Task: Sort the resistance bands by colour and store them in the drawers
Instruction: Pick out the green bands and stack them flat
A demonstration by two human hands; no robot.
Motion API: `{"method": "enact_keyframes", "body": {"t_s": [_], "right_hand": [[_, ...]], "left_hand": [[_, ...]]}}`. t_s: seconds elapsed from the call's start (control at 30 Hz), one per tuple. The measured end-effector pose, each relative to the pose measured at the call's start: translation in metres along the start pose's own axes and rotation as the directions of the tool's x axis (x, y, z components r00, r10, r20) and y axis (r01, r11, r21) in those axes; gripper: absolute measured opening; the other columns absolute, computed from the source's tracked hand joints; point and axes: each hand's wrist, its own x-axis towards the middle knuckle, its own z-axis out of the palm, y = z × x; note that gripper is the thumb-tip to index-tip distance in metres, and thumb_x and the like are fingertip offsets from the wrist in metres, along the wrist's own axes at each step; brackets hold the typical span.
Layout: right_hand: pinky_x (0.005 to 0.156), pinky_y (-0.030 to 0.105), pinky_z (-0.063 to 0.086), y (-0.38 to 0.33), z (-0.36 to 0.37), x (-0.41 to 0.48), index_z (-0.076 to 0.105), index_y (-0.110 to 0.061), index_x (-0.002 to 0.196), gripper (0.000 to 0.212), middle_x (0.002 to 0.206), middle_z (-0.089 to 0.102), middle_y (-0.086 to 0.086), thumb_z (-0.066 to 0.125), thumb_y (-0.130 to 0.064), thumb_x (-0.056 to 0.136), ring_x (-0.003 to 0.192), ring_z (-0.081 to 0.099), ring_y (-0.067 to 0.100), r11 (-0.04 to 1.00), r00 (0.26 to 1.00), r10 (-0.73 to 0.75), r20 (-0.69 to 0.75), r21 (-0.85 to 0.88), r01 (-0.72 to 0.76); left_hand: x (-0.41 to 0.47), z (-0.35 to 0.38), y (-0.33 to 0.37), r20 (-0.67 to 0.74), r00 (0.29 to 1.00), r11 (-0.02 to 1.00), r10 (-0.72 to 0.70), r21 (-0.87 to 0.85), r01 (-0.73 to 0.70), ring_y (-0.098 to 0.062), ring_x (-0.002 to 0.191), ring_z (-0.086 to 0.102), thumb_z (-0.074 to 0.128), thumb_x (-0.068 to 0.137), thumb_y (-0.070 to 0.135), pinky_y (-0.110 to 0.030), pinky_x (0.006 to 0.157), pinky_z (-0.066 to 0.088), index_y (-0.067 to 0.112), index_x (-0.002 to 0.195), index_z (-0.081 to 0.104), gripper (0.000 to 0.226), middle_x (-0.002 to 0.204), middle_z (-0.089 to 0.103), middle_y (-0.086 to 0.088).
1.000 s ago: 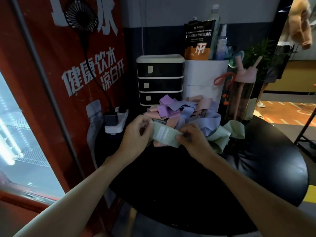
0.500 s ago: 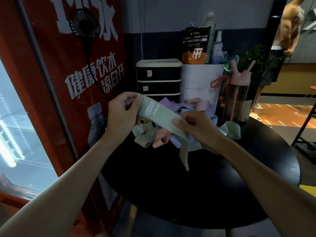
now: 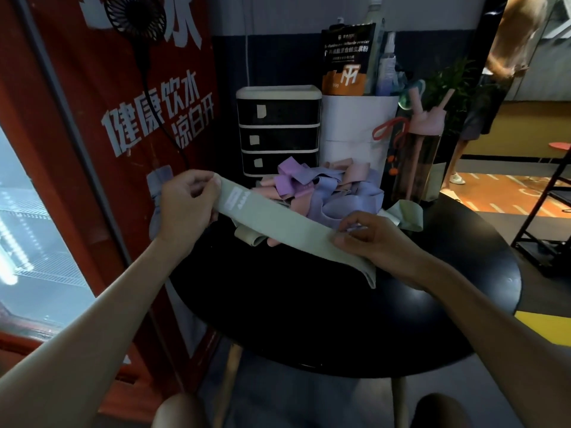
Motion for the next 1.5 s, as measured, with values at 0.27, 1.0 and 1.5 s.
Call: {"method": "enact_keyframes", "body": {"t_s": [0.27, 1.0, 1.5], "right_hand": [[0.07, 0.022, 0.046, 0.04, -0.006, -0.016, 0.074, -0.027, 0.081, 0.013, 0.079, 0.072, 0.002, 0.071, -0.015, 0.087, 0.069, 0.06, 0.003, 0.967, 0.997, -0.016, -0.072, -0.255, -0.003], [0.066, 0.011, 0.041, 0.048, 0.062, 0.016, 0.071, -0.018, 0.091, 0.01, 0.084, 0.062, -0.007, 0.072, -0.026, 0.086, 0.078, 0.057, 0.004, 0.817, 0.971, -0.237, -0.023, -0.546, 0.186], [0.069, 0.027, 0.047, 0.07, 0.071, 0.024, 0.067, -0.03, 0.088, 0.008, 0.083, 0.053, -0.011, 0.069, -0.037, 0.084, 0.073, 0.055, 0.006, 0.807, 0.976, -0.218, -0.019, -0.565, 0.169]], "left_hand": [[-0.039, -0.007, -0.056, 0.314, 0.949, 0.939, -0.043, 0.338, -0.069, -0.02, 0.054, 0.056, 0.06, 0.096, 0.01, -0.028, 0.052, 0.041, 0.027, 0.086, 0.064, 0.02, 0.065, 0.062, -0.004], [-0.043, -0.011, -0.083, 0.486, 0.874, 0.812, -0.02, 0.518, -0.269, -0.01, 0.095, 0.055, 0.065, 0.091, 0.018, -0.029, 0.087, 0.042, 0.025, 0.09, 0.07, 0.009, 0.097, 0.058, 0.014], [0.026, 0.051, -0.084, 0.42, 0.891, 0.782, -0.174, 0.609, -0.134, -0.027, 0.097, 0.065, 0.066, 0.093, 0.026, -0.041, 0.086, 0.054, 0.012, 0.107, 0.068, 0.02, 0.1, 0.068, -0.008]]}}
